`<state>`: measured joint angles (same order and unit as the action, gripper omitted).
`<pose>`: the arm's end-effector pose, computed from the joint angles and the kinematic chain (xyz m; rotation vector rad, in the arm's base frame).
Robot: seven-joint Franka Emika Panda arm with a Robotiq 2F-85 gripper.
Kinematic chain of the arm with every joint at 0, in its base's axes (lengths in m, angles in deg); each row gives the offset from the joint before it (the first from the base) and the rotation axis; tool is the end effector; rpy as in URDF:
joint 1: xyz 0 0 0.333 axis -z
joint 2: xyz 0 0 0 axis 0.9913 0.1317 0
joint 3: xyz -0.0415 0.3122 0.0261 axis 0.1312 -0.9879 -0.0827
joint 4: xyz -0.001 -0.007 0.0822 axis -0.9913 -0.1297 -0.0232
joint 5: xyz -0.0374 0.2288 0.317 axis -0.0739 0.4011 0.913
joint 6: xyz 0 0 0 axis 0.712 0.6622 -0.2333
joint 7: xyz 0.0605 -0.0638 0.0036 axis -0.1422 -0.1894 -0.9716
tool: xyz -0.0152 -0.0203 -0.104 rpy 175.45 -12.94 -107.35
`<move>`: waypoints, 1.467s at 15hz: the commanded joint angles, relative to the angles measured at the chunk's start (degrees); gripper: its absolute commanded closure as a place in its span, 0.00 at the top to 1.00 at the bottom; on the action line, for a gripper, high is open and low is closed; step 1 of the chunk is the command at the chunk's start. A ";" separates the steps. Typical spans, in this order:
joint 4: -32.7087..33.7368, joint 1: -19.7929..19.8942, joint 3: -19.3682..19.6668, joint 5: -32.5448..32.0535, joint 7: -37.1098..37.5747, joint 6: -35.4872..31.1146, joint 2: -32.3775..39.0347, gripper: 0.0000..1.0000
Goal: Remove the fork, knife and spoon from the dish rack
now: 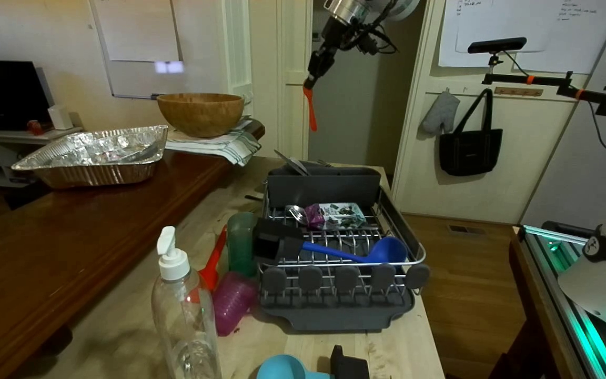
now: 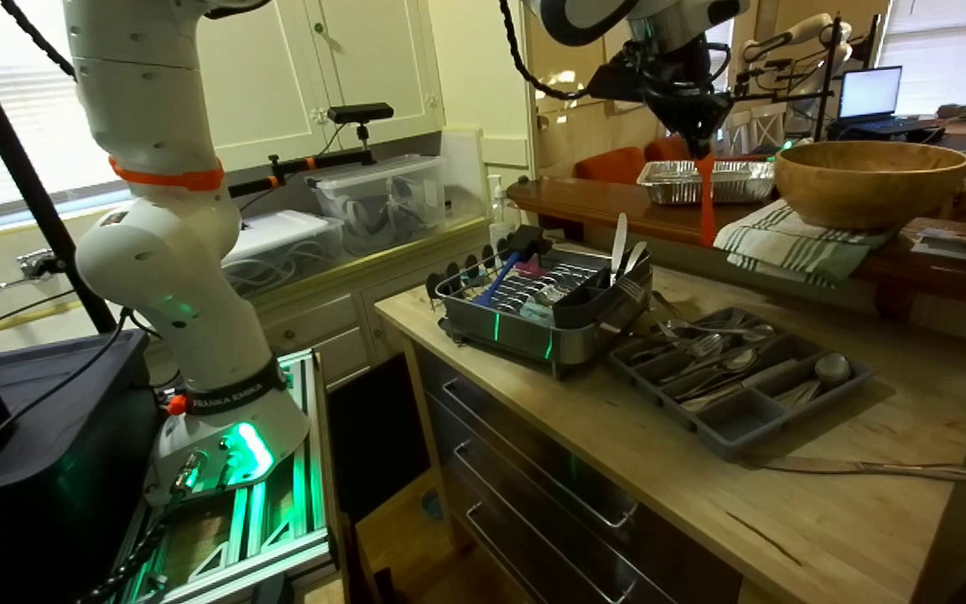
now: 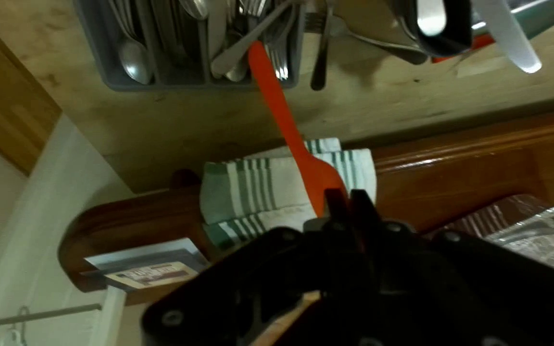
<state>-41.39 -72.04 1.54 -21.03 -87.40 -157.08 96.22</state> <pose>0.6351 -0.1467 0.4918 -2.9783 -0.0715 -0.7601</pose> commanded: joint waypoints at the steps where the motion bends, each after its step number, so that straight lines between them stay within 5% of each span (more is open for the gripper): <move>1: -2.03 -2.22 3.21 -12.46 13.67 -2.78 2.39 0.02; 6: 1.22 -4.36 7.04 -25.81 30.81 4.57 7.63 0.02; 9: -0.95 -0.99 1.42 -15.09 17.53 7.91 6.44 0.02; 10: -0.42 -2.35 3.92 -19.51 23.16 6.21 7.22 0.08; 13: -0.56 -2.08 2.18 -16.37 19.41 6.53 7.13 0.02; 17: 6.71 -5.07 6.48 -23.48 37.41 8.74 13.97 0.02; 22: 17.40 -5.35 7.78 -22.79 45.40 19.86 22.53 0.02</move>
<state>-32.53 -76.71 8.20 -43.74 -46.44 -144.98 112.52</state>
